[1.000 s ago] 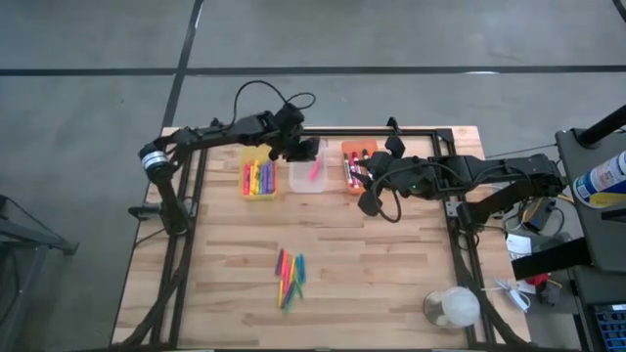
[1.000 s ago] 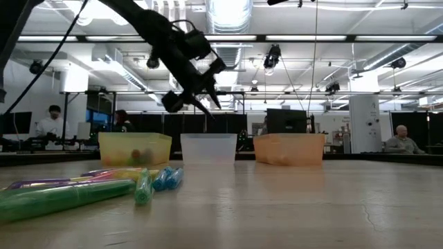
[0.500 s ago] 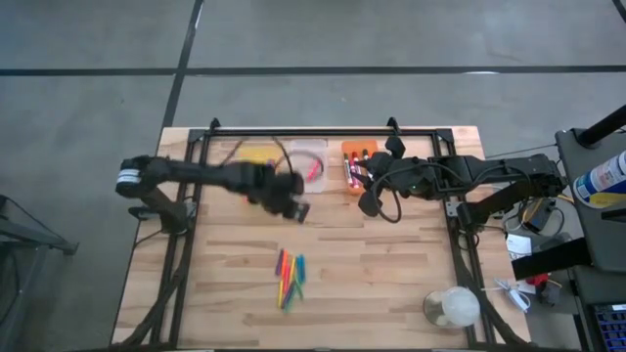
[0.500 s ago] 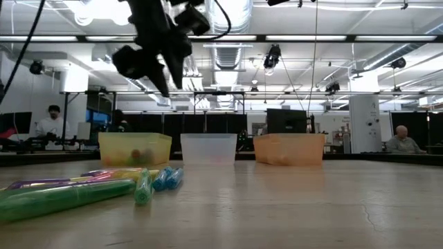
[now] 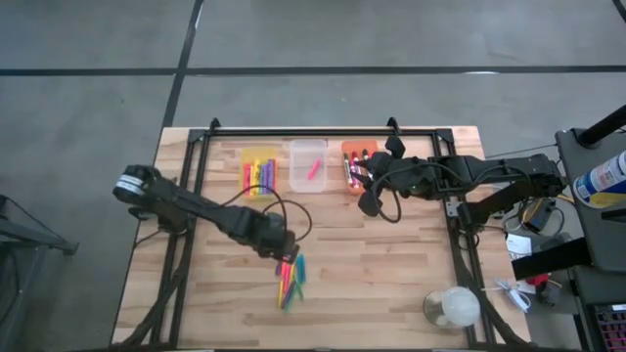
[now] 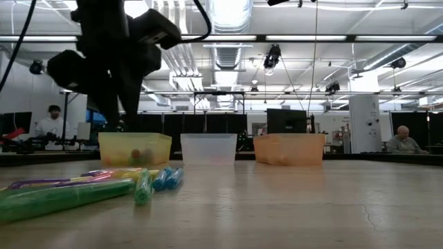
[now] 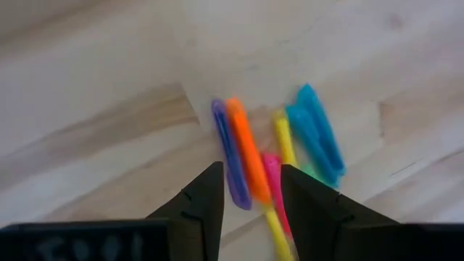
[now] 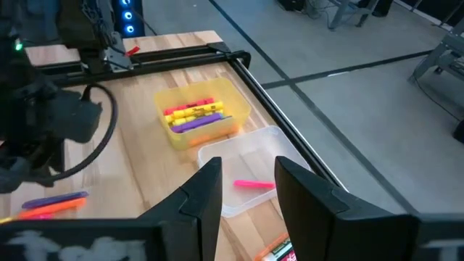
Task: Pick & Place Markers
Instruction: Put the top purple pen into the white bin
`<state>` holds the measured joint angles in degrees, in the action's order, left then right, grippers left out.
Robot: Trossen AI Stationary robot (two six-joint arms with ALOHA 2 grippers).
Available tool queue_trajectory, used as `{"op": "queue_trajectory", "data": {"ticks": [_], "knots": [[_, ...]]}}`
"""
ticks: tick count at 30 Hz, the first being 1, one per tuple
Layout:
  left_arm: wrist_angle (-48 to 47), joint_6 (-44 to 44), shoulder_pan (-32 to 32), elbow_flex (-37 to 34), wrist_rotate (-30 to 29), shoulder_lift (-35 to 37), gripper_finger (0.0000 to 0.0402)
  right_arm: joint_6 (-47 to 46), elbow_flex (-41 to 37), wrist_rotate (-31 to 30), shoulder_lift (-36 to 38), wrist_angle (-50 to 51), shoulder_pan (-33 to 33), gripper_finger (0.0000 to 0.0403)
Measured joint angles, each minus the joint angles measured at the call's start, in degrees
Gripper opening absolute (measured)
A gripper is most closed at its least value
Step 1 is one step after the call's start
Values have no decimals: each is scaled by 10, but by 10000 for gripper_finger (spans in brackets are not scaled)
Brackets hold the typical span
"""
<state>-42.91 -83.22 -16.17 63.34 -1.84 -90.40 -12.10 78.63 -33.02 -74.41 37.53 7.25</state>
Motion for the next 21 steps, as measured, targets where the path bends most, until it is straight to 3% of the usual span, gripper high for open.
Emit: {"op": "queue_trajectory", "data": {"ticks": [9,21], "knots": [[53,-25,-11,-53,-4,-22,130,-14,0,5,0,0,0,121],[93,-6,-11,-55,4,-76,130,-12,-1,5,0,-1,0,121]]}}
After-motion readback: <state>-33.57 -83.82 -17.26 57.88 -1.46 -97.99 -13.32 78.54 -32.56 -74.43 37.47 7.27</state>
